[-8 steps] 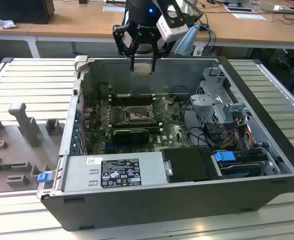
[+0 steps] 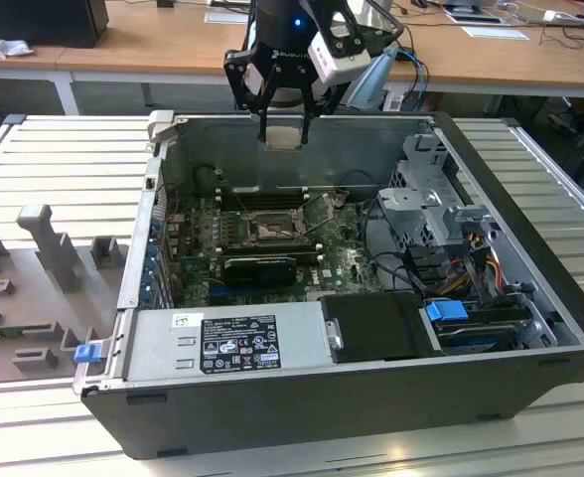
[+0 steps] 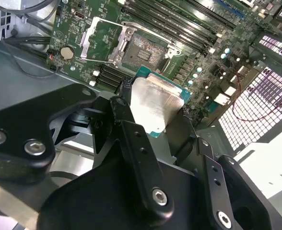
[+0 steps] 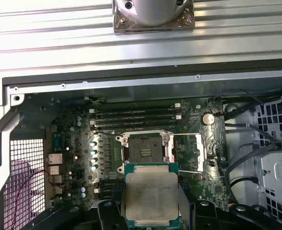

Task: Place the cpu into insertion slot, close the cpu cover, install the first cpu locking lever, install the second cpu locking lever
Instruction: 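Place the cpu into insertion slot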

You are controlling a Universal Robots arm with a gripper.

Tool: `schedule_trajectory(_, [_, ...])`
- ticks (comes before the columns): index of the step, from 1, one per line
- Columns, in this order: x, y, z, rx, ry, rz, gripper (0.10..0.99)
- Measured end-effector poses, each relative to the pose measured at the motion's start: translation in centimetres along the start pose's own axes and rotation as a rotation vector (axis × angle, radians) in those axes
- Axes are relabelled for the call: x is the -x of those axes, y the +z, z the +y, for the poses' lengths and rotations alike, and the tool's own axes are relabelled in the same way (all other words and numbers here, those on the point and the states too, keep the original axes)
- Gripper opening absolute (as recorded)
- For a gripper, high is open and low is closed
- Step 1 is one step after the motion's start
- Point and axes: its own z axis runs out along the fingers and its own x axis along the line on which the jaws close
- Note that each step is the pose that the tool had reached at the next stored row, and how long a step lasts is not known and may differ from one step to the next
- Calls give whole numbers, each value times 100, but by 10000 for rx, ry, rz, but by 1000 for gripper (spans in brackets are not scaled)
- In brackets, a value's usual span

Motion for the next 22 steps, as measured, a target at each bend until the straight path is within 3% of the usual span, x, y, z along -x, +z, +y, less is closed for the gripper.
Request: schedule_trajectory(22, [0, 6, -1, 26, 1360, -122, 533])
